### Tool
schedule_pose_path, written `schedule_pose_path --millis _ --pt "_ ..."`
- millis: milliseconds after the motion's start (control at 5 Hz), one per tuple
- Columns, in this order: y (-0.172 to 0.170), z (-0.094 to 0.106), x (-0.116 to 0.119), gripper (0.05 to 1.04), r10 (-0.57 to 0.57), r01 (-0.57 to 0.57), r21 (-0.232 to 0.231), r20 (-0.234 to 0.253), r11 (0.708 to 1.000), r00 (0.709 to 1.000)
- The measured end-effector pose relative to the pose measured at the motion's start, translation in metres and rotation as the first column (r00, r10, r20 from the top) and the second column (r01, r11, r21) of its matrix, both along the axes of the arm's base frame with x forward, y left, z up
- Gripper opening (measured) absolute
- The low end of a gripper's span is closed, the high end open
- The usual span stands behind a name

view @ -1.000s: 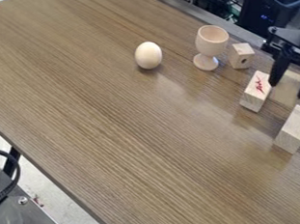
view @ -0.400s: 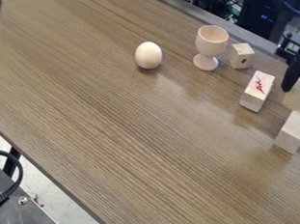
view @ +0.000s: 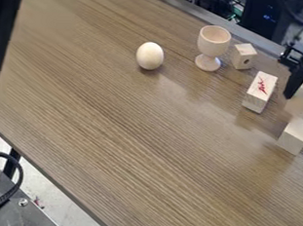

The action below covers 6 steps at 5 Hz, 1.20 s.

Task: Pick up the block and place it on top of a white block

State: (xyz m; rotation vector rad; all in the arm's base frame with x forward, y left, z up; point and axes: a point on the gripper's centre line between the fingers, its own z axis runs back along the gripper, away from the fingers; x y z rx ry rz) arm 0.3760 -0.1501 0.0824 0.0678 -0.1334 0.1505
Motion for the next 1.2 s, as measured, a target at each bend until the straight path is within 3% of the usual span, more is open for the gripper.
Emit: schedule_pose_path --millis 1200 --pt "-0.0139 -0.0054 0.0064 0.536 -0.013 0.013 -0.007 -0.002 1.0 1.0"
